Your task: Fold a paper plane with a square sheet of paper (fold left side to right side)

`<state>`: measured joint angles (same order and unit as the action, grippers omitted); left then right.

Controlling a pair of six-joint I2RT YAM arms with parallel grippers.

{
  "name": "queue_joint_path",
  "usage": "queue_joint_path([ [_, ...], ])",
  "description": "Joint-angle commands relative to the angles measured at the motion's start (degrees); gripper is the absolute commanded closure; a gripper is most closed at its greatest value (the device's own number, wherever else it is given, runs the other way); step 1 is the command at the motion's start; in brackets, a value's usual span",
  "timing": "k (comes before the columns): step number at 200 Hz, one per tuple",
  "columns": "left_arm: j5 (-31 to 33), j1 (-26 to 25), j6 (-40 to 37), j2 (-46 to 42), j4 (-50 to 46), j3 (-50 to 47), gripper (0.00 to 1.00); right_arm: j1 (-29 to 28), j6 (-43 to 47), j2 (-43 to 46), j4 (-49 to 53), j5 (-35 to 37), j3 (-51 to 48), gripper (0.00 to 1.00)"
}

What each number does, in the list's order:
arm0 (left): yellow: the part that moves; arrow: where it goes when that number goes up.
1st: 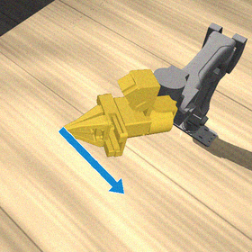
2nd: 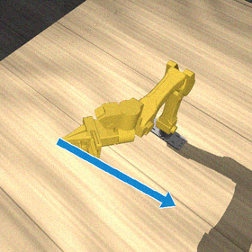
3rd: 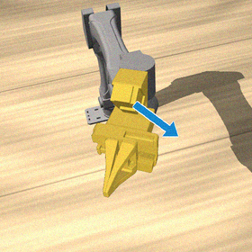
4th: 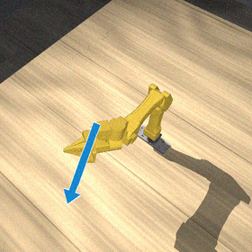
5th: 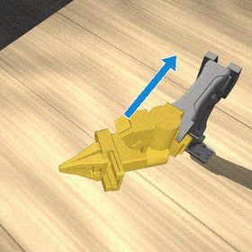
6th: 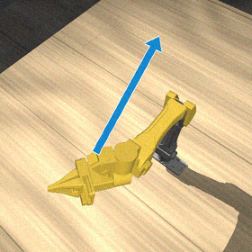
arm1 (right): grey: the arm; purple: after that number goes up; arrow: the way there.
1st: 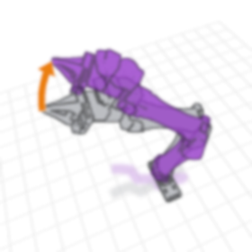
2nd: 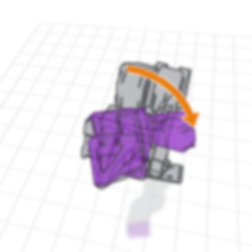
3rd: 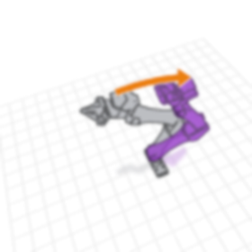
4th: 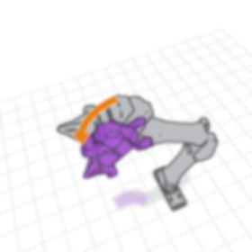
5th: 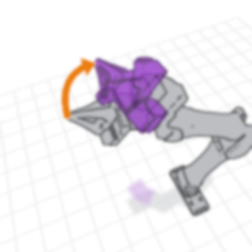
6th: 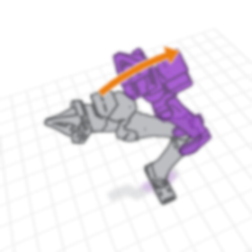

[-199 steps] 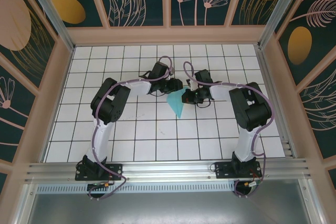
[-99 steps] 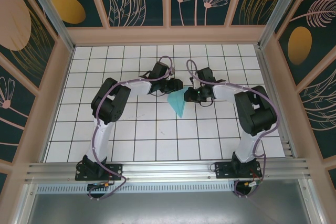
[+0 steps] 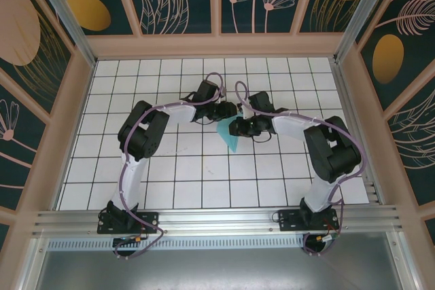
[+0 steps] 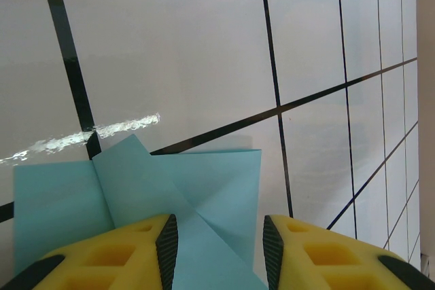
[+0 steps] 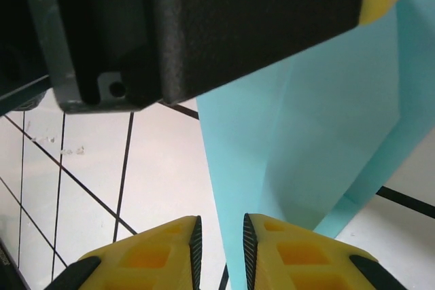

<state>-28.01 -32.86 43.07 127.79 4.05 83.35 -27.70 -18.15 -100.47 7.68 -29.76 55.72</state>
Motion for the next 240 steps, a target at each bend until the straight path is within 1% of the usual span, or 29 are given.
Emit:
queue_joint_path([
  [1,0.3,0.0,-1.1,1.2,-0.3,-1.2,0.59,0.2,-0.4,-2.5,-2.3,-1.2,-0.6,0.74],
  [27,0.5,0.1,-1.3,0.9,-0.4,-1.2,0.59,0.3,0.4,-4.3,0.2,2.0,-0.2,0.74],
  [34,0.5,0.0,-1.4,1.0,-0.4,-1.1,0.59,0.2,0.6,-4.4,0.7,2.9,-0.3,0.72],
  [60,0.8,0.0,-1.8,1.0,-1.1,-0.6,0.58,0.3,1.5,-5.8,2.5,4.1,-0.1,0.7],
  [99,1.6,0.7,-2.7,0.8,-2.1,0.8,0.55,0.1,2.9,-6.9,5.7,8.0,-0.3,0.68],
  [109,1.8,1.1,-2.9,1.0,-2.4,1.3,0.55,0.1,3.1,-7.0,6.3,8.5,-0.5,0.7],
  [120,2.1,1.6,-3.0,1.1,-2.5,1.9,0.55,0.0,3.3,-7.1,6.7,9.0,-0.9,0.76],
  [142,2.1,2.4,-3.5,1.9,-3.1,3.6,0.54,-0.1,3.6,-7.6,7.4,10.3,-1.6,0.83],
  [168,2.2,3.1,-4.0,3.1,-4.0,5.6,0.54,-0.2,3.5,-7.5,7.7,11.5,-3.2,0.84],
  [201,1.7,3.9,-4.5,3.6,-4.3,7.1,0.54,-0.2,3.0,-6.9,6.2,10.7,-5.0,0.84],
  [217,1.9,4.1,-5.2,1.0,-3.8,5.6,0.53,-0.1,2.5,-6.6,4.7,9.5,-5.5,0.84],
  [240,2.1,4.1,-5.9,-4.9,-2.2,1.1,0.55,-0.1,2.3,-6.9,3.9,9.2,-5.3,0.88],
])
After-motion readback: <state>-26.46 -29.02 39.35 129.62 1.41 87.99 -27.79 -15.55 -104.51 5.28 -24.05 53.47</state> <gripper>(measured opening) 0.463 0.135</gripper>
